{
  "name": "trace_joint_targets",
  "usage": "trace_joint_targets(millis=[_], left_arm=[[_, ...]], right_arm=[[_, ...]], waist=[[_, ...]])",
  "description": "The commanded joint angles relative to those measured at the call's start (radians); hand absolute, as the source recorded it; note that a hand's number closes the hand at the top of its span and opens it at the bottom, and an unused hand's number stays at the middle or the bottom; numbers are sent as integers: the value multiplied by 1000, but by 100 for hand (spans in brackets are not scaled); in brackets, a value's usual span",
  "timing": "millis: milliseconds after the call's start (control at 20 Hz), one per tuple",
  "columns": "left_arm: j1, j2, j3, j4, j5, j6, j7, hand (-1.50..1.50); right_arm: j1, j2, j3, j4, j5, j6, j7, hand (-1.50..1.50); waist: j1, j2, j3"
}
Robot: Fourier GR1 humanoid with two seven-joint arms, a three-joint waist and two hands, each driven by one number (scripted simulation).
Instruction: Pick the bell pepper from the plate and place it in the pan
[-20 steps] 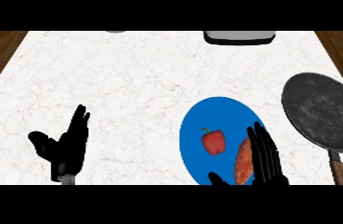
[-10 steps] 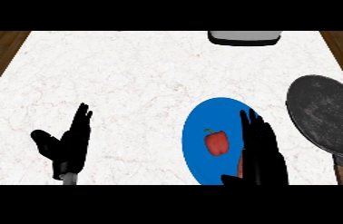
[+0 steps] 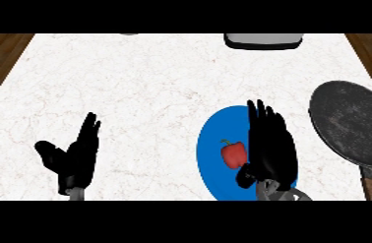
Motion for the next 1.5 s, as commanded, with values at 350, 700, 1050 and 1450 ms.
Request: trace_joint_targets(millis=[350,700,1050,1450], left_arm=[[-3,-32,18,59,-15,-19,21,0],[56,-16,37,12,-5,-56,41,0],[30,-42,56,38,-26,-55,27,0],[0,-43,52,6,-49,-54,75,0]], right_arm=[[-24,2,14,72,-80,65,58,-150],[31,-42,-8,107,-38,-89,-65,-150],[29,-17,-20,246,10,-182,-81,-150],[-51,-42,3,346,15,-251,-260,150]], waist=[[-11,2,-6],[-11,2,-5],[-11,2,-5],[-7,3,-5]])
